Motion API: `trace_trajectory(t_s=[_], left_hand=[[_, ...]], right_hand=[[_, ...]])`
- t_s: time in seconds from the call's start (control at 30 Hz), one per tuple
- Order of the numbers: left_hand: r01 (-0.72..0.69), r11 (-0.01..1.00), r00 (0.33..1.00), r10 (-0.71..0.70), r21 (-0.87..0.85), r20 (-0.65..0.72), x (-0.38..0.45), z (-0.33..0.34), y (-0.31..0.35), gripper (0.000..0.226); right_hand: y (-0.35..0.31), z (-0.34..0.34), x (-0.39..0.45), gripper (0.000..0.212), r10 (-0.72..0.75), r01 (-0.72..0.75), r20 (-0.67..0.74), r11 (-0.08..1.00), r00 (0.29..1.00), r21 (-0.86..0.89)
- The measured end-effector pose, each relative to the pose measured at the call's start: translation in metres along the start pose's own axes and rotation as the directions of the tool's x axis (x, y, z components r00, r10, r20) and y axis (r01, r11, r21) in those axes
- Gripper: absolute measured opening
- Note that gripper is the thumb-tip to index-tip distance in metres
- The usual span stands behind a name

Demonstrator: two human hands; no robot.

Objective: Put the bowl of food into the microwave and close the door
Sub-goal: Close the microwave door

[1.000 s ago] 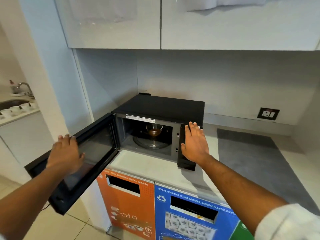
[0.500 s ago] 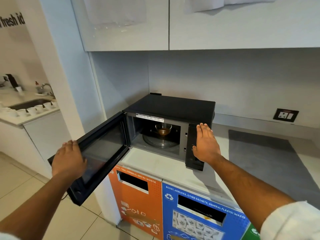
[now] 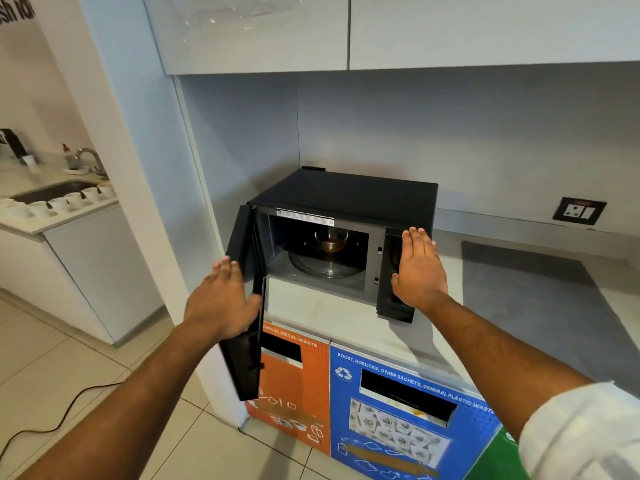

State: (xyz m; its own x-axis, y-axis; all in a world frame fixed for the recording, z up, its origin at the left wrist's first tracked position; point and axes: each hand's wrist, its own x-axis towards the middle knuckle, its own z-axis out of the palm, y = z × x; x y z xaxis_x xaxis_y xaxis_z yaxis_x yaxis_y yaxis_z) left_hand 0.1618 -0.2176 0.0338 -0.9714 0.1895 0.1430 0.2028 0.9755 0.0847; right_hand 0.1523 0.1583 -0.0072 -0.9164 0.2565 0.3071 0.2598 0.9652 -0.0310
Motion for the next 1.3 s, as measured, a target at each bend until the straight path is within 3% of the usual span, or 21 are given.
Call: trace_trajectory(t_s=[0.27,0.57,0.73,0.93,1.07,1.3], left_hand=[[-0.186,0.969,0.982,0.187,-0.164,-0.011,0.026,0.012,0.069,0.086],[-0.321,0.944,0.947,0.320,-0.077,-0.025,0.079,0.032,0.114,0.072],[-0.367,0.930,0.929,0.366,-0.030,-0.050,0.108,0.044,0.130,0.067],[-0.397,0.918,0.916,0.396,0.007,-0.063,0.140,0.054,0.150,0.064],[-0.405,0.914,0.910,0.405,0.025,-0.088,0.160,0.062,0.162,0.065],[-0.445,0.895,0.885,0.446,0.033,-0.136,0.175,0.075,0.160,0.069]], right_hand=[[-0.001,0.001,0.001,0.093,-0.004,0.004,0.009,1.000,1.000,-0.024],[0.001,-0.002,0.001,0.087,-0.035,0.034,-0.016,0.997,0.999,-0.072],[-0.002,-0.005,0.008,0.079,0.009,-0.008,-0.134,1.000,0.991,0.008],[-0.008,-0.012,0.017,0.088,0.087,-0.073,-0.204,0.994,0.975,0.076],[-0.014,-0.019,0.027,0.097,0.110,-0.109,-0.208,0.994,0.972,0.015],[-0.021,-0.024,0.049,0.089,0.148,-0.161,-0.185,0.985,0.972,-0.059]])
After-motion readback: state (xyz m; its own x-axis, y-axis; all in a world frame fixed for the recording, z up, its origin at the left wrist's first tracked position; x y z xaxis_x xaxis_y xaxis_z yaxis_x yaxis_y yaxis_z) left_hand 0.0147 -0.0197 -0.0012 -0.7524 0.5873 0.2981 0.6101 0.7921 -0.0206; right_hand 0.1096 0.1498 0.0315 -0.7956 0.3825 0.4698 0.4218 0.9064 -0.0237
